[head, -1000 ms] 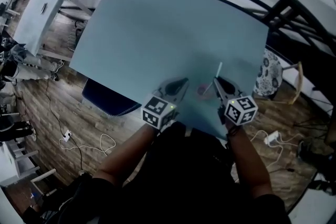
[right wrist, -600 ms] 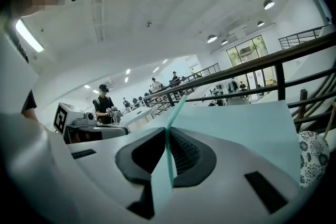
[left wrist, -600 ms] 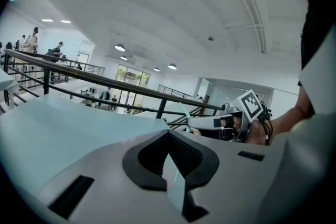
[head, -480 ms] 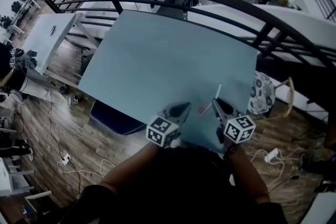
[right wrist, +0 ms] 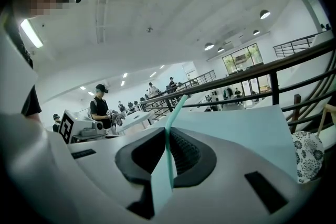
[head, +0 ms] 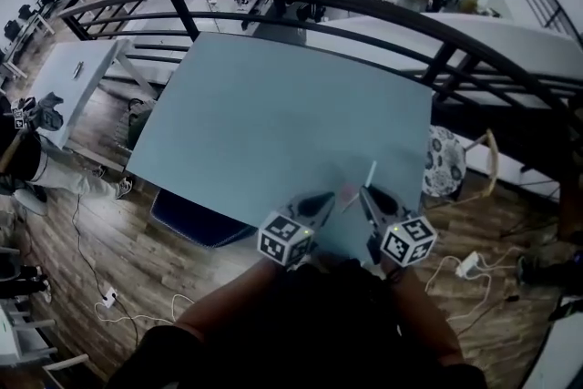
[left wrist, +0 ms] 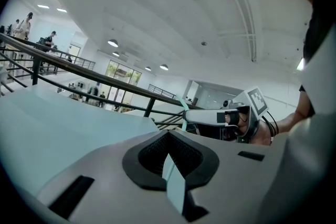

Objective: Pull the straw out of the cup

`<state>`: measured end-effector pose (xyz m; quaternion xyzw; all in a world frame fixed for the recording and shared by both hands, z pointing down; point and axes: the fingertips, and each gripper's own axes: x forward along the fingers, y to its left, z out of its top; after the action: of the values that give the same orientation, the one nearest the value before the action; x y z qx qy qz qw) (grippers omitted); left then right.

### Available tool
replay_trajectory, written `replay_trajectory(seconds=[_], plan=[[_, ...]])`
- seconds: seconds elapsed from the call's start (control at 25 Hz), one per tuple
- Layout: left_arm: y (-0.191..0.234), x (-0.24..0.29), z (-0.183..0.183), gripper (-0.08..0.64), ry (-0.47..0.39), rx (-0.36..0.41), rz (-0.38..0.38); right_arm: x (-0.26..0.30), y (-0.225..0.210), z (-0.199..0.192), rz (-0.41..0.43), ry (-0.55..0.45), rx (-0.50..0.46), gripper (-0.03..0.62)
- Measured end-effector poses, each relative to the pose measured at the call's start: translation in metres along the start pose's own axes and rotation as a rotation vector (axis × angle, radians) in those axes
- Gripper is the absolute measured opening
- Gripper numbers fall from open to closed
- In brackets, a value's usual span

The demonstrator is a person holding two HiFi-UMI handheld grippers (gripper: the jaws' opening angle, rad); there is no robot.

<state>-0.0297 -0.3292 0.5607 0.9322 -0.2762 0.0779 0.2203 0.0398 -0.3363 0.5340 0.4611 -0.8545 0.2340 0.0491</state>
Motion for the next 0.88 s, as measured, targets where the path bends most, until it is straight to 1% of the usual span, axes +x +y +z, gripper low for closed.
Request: replay_trajectory(seconds=[0.16,0.28,0.44,0.52,0.68,0.88], plan=[[-0.019,0.001,0.002,0.012,-0.012,0.018,-0.021,-0.016,0.007,0.003,-0.003,-0.014,-0.015,0.038],[-0.032,0.002,0.007,0.012,-0.027,0.03,-0.013,-0.028,0.005,0.007,0.0,-0.031,-0.017,0.038],[-0.055,-0.001,0.012,0.012,-0.044,0.049,0.008,-0.047,0.009,0.009,0.031,-0.053,-0.017,0.038],[-0.07,-0.001,0.008,0.012,-0.045,0.047,0.021,-0.062,0.01,0.008,0.048,-0.052,-0.02,0.038],[-0.102,0.001,-0.012,0.012,-0.039,0.038,0.049,-0.097,0.005,0.001,0.075,-0.064,-0.022,0.038],[-0.139,-0.001,-0.02,0.012,-0.072,0.05,0.086,-0.139,0.005,-0.01,0.111,-0.07,-0.011,0.038]])
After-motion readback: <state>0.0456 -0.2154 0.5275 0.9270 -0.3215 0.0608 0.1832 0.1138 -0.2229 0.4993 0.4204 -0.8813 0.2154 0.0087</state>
